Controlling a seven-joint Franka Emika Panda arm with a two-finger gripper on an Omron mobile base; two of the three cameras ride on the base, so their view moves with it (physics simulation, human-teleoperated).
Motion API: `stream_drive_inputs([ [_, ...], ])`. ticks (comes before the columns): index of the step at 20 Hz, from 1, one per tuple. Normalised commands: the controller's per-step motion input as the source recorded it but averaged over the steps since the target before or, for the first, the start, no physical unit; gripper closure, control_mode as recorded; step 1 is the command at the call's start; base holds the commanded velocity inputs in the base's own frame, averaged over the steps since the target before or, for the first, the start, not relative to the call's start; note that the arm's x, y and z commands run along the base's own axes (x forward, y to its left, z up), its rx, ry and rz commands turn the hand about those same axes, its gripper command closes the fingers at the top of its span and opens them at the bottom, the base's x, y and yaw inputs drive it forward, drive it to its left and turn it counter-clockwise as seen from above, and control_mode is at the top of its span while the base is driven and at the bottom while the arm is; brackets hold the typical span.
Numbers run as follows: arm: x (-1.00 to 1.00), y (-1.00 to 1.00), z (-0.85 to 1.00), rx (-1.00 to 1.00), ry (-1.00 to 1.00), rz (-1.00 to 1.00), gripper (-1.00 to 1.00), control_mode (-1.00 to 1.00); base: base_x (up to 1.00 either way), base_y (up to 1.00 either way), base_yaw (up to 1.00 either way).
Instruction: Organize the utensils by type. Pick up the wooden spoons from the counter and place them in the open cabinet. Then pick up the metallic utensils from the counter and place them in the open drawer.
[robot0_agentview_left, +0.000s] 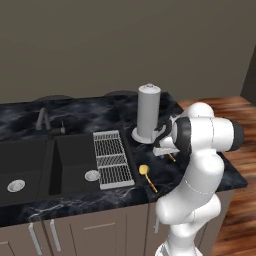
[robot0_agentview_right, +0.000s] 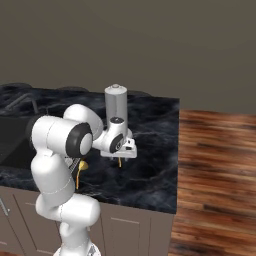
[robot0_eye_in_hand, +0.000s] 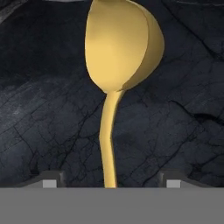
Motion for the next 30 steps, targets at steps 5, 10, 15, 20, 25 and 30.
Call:
stream_drive_inputs([
  [5, 0.02, -0.03, -0.02, 0.00, 0.00, 0.00, 1.00, -1.00, 0.00, 0.00, 0.00],
  [10, 0.00, 0.00, 0.00, 0.00, 0.00, 0.00, 1.00, -1.00, 0.00, 0.00, 0.00],
  [15, -0.04, 0.00, 0.00, 0.00, 0.00, 0.01, 1.00, -1.00, 0.00, 0.00, 0.00],
  [20, -0.46, 0.00, 0.38, 0.00, 0.00, 0.08, 1.00, -1.00, 0.00, 0.00, 0.00],
  [25, -0.62, 0.00, 0.84, 0.00, 0.00, 0.07, 1.00, -1.00, 0.00, 0.00, 0.00],
  [30, -0.46, 0.01, 1.00, 0.00, -0.02, 0.08, 1.00, -1.00, 0.00, 0.00, 0.00],
])
